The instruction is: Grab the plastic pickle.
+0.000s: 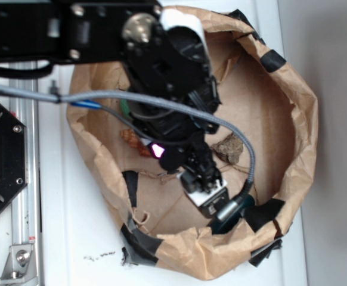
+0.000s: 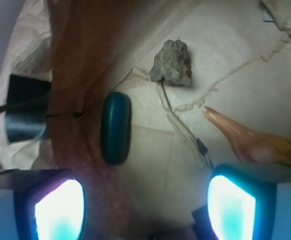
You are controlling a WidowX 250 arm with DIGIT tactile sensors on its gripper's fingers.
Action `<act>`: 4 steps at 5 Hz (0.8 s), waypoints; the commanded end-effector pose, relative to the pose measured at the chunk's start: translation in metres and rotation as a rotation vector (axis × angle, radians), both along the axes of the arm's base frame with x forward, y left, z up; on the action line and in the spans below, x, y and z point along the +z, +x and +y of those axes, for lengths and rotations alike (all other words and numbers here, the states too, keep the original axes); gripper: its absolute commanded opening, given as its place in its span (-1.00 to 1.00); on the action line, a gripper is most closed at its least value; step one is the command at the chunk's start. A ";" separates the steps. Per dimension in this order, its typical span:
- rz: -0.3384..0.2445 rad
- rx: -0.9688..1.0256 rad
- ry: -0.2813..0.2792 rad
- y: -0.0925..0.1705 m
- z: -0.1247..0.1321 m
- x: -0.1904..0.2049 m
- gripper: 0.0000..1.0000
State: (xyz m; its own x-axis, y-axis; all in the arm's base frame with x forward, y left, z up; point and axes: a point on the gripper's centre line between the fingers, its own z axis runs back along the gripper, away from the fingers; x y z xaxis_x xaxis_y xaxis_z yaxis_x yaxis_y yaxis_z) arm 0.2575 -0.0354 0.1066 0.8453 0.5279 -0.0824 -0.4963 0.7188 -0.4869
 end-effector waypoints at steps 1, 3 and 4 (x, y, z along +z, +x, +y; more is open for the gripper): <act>-0.034 -0.027 0.061 0.037 -0.041 -0.011 1.00; -0.017 -0.110 0.062 0.049 -0.076 -0.029 1.00; -0.010 -0.112 0.073 0.050 -0.079 -0.036 1.00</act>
